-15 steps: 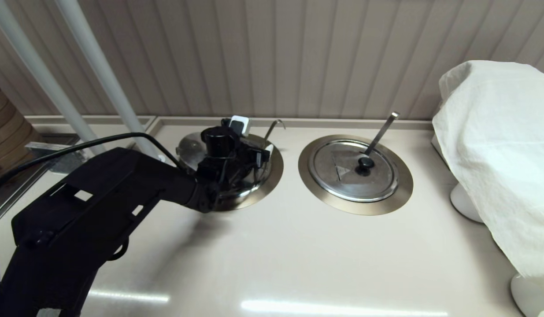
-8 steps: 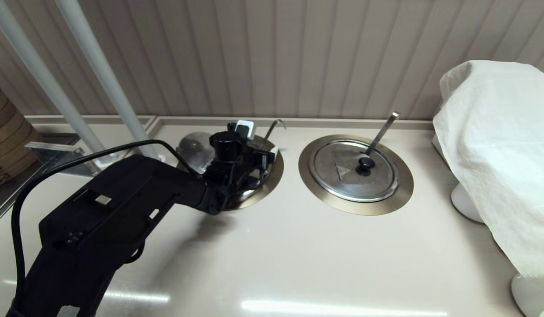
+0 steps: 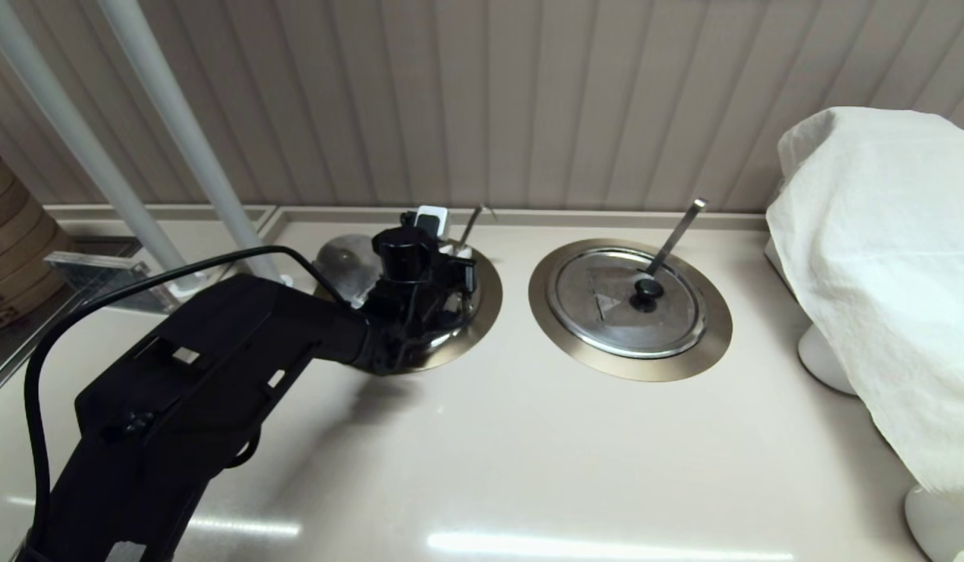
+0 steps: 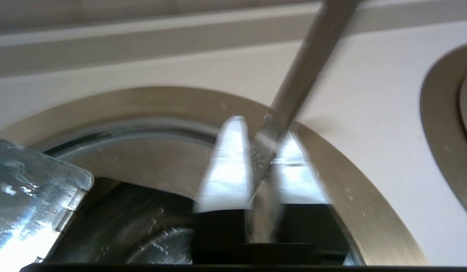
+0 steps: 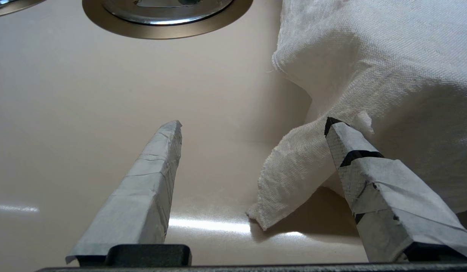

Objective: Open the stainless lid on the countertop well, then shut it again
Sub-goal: Stir with a spoon

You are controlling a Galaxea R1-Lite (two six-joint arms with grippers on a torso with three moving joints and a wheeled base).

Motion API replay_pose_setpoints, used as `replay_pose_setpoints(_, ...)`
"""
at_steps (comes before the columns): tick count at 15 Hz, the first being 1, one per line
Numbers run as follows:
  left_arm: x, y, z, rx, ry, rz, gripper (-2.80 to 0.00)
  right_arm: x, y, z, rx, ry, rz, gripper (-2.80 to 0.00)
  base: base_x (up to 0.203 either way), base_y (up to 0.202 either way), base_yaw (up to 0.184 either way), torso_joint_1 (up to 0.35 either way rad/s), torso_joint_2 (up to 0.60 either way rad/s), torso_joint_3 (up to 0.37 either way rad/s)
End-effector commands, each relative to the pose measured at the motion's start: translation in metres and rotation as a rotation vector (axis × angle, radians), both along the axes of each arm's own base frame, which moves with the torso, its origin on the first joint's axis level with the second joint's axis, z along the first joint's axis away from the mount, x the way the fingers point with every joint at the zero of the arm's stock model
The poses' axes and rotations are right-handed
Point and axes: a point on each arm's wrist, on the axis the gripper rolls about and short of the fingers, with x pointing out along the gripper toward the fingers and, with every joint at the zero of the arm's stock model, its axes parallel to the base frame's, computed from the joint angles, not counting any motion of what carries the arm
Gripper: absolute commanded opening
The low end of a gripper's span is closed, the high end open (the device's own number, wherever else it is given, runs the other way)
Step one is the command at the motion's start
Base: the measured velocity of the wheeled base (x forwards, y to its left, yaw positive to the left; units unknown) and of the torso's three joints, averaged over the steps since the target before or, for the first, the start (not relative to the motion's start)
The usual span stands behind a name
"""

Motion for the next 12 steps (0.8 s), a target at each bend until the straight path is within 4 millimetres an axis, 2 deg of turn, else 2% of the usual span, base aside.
replay_pose_setpoints(1, 0.000, 0.000, 0.001, -0.005, -0.004, 0.000, -2.80, 0.000, 0.000, 0.000, 0.000, -0.001, 0.000, 0.00, 0.000, 0.000, 0.000, 0.000, 0.00, 0.000)
replay_pose_setpoints(7, 0.000, 0.002, 0.003, -0.007, -0.009, 0.006, -2.80, 0.000, 0.000, 0.000, 0.000, -0.001, 0.000, 0.00, 0.000, 0.000, 0.000, 0.000, 0.00, 0.000)
replay_pose_setpoints(9, 0.000, 0.011, 0.015, -0.015, -0.026, 0.021, -2.80, 0.000, 0.000, 0.000, -0.002, -0.001, 0.000, 0.00, 0.000, 0.000, 0.000, 0.000, 0.00, 0.000)
replay_pose_setpoints(12, -0.004, 0.033, 0.046, -0.011, -0.032, 0.074, -2.80, 0.000, 0.000, 0.000, 0.000, -0.001, 0.000, 0.00, 0.000, 0.000, 0.000, 0.000, 0.00, 0.000)
